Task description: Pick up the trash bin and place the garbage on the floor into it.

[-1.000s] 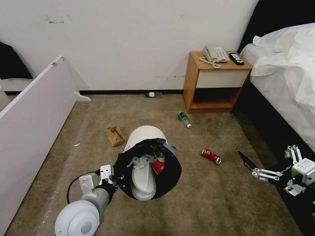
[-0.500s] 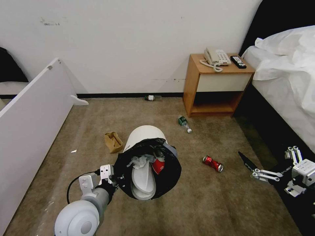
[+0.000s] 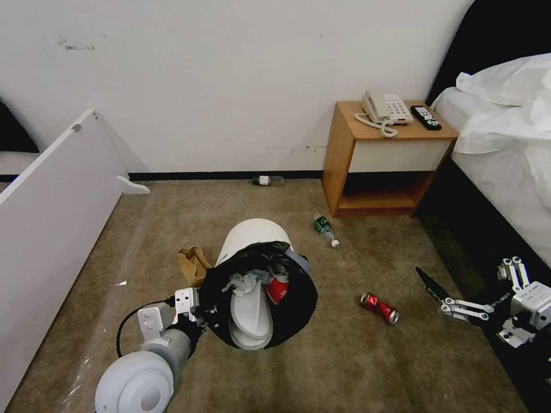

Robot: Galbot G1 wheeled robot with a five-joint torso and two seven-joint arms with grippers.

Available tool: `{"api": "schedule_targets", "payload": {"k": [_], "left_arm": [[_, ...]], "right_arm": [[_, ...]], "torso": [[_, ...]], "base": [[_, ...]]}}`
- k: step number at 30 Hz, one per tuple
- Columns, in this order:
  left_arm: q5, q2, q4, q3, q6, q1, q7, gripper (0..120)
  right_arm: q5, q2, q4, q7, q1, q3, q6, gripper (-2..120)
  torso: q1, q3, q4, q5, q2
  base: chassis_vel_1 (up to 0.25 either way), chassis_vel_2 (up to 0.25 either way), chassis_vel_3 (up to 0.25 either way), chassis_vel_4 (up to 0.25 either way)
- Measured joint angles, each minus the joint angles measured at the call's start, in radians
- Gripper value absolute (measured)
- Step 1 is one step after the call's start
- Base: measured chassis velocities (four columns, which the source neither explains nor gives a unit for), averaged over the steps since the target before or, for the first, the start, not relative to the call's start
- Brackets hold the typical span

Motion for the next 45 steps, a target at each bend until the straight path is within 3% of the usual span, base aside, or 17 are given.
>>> {"api": "schedule_targets", "payload": {"k": [35,45], "left_arm": [[0.004,0.003,0.003,0.004,0.0,0.002,0.005,0],[0.006,0.0,0.008,0.005,0.0,0.0,0.007,0]], "right_arm": [[0.024,-0.01,-0.004,-0.04,0.008,0.013,-0.027,100],[0.024,-0.004,-0.008,-0.042,0.01,0.013,-0.027,100]], "torso": [[0.0,0.0,-0.0001,0.0,0.0],[0.0,0.0,-0.0001,0.0,0.0]], "base": [[-0.001,0.002,0.002,-0.001],[-0.085,0.091,0.109,-0.093]]}}
